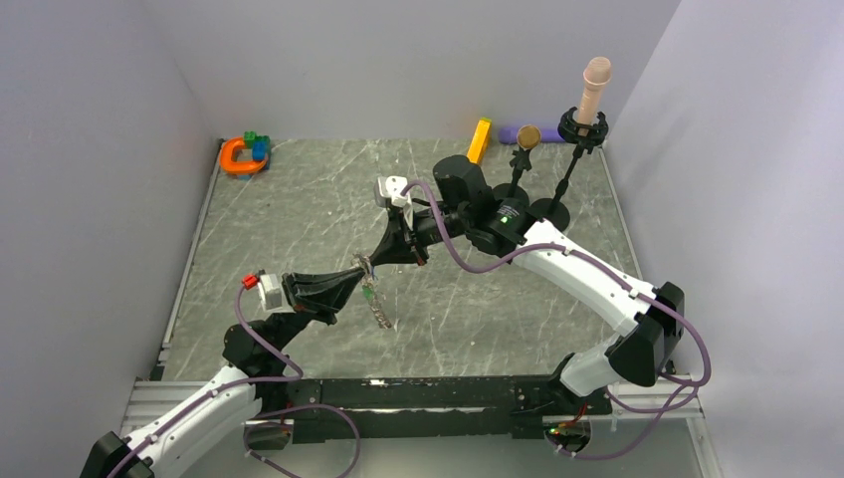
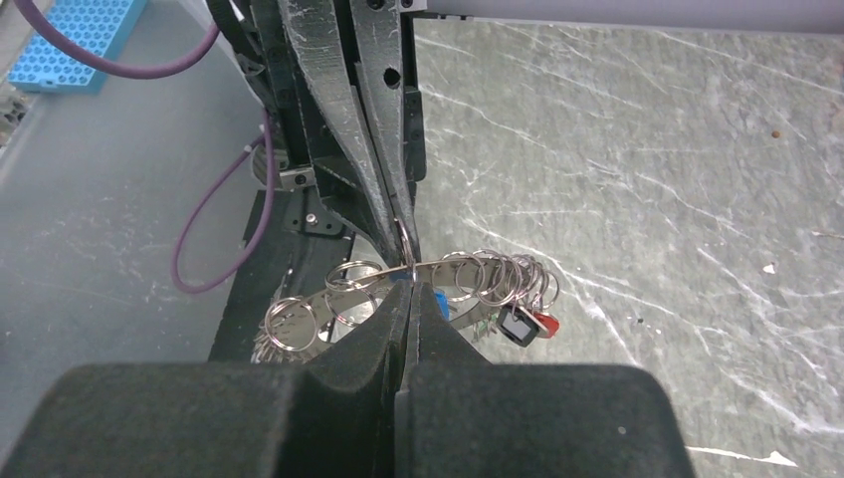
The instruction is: Put the keys on the keyring
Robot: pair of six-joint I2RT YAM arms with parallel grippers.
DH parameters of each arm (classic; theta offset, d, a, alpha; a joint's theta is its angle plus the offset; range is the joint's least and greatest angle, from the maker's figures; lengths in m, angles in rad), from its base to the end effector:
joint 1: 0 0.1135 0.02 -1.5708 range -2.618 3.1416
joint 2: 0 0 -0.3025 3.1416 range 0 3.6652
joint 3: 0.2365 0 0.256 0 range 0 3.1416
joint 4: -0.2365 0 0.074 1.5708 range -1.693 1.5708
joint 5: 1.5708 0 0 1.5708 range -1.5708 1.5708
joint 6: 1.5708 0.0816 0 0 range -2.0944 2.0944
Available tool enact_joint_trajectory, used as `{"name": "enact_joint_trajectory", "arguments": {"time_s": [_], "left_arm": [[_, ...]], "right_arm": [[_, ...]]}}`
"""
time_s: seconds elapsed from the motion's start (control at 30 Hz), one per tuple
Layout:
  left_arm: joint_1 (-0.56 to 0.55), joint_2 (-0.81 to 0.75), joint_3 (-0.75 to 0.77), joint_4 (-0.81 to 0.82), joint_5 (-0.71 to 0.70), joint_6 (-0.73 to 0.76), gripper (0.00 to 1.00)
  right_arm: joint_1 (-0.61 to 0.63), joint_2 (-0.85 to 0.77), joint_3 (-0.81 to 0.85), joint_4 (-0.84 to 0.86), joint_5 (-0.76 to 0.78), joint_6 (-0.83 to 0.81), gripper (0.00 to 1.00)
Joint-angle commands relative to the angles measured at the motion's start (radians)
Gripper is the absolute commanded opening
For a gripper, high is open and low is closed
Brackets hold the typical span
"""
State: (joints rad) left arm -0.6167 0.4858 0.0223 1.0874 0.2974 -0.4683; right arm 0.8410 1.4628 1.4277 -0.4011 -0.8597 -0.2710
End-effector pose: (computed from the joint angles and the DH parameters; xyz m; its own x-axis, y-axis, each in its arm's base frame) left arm 0.0884 -0.0920 0.2859 0.0881 -0.5915 -0.8015 0.8817 0.4208 -0.2136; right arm 0.1896 0.3047 0.4117 -0.0186 -0.2829 -0.9590 -0.9852 -0.1581 0.0658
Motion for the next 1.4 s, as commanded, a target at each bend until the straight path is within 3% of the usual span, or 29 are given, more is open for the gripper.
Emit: {"name": "enact_joint_trajectory", "arguments": {"time_s": [0.0,1.37], "left_arm": [[0.003,-0.019,0.008,0.049,-0.011,-0.003,0.0],[0.003,0.0,0.021,0.058,0.025,-0.009,0.0]], "right_arm": [[-0.004,-0.016,-0.008,0.055,-0.039,0.028,0.0],[-0.003,-0.007,-0.012,0.047,-0.035,0.02,0.0]]}}
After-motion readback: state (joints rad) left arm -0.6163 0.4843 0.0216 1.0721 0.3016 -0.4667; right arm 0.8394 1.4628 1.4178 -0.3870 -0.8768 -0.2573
